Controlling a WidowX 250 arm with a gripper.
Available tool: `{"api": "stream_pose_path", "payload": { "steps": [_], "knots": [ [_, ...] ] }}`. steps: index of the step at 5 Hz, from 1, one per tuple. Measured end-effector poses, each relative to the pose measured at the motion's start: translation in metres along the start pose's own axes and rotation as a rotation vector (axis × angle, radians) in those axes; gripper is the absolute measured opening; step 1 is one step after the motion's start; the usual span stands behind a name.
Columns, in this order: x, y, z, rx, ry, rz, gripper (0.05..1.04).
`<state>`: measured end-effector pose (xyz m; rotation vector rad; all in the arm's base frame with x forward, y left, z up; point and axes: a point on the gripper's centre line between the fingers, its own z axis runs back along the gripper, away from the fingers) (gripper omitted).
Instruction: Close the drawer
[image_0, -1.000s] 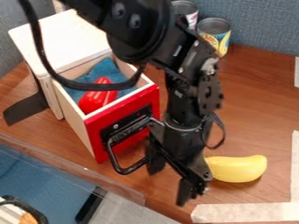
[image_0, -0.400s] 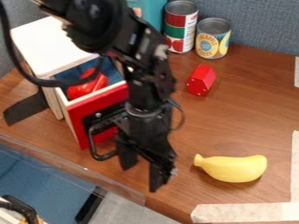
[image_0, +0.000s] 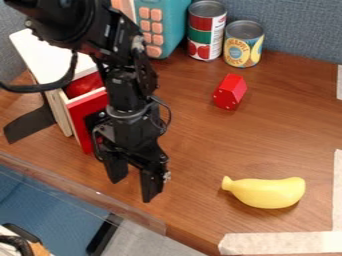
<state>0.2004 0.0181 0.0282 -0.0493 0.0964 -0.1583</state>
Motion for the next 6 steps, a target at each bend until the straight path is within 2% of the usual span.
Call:
{"api": "stream_pose_path", "payload": {
  "steps": [2, 6],
  "knots": [
    [0.009, 0.02, 0.013, 0.032, -0.026, 0.027, 0.999],
    [0.018, 0.042, 0.024, 0.119, -0.011, 0.063, 0.999]
  ]
}}
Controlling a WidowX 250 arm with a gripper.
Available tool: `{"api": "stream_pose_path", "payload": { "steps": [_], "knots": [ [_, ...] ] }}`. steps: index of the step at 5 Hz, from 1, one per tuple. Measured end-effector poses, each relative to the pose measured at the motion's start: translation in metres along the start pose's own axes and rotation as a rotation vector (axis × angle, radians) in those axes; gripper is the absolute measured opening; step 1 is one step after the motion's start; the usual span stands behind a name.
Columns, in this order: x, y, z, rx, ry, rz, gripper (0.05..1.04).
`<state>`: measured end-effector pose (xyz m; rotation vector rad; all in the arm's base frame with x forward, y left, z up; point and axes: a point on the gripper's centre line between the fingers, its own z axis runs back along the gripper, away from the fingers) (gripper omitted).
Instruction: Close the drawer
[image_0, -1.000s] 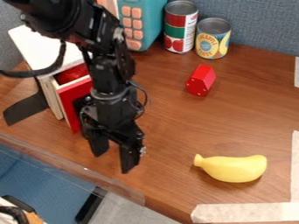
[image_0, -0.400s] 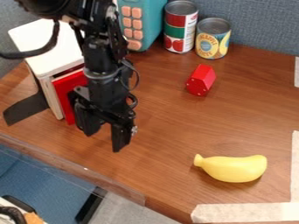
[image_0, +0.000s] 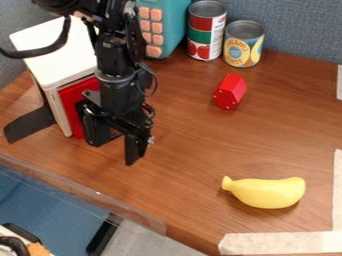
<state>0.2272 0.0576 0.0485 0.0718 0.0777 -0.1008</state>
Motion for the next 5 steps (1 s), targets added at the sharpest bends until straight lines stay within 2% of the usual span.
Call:
{"api": "stream_pose_path", "payload": {
  "steps": [1, 3, 4, 5],
  "knots": [
    [0.002, 0.016, -0.001, 0.016, 0.007, 0.046, 0.999],
    [0.003, 0.023, -0.002, 0.021, 0.01, 0.069, 0.999],
    [0.005, 0.016, 0.011, 0.029, -0.023, 0.044, 0.999],
    [0.008, -0.016, 0.053, 0.056, -0.129, -0.048, 0.999]
  ]
}}
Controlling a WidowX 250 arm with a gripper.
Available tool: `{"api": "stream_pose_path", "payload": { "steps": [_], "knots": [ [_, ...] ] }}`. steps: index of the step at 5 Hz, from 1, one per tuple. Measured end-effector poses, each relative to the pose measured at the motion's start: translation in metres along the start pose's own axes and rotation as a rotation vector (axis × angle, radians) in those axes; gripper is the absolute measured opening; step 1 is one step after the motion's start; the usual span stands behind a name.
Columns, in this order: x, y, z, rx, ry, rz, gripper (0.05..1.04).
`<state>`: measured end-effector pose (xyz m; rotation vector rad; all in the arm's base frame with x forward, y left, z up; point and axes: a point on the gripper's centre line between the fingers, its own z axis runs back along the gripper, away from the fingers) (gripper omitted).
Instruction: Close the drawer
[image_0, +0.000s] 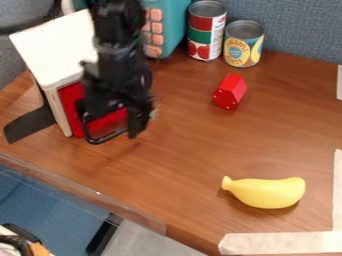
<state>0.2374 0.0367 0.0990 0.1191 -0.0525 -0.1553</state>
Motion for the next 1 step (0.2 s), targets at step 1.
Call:
{"api": "stream_pose_path", "payload": {
  "steps": [1],
  "knots": [
    [-0.0036, -0.0221, 0.0414, 0.011, -0.082, -0.05, 0.999]
  ]
}}
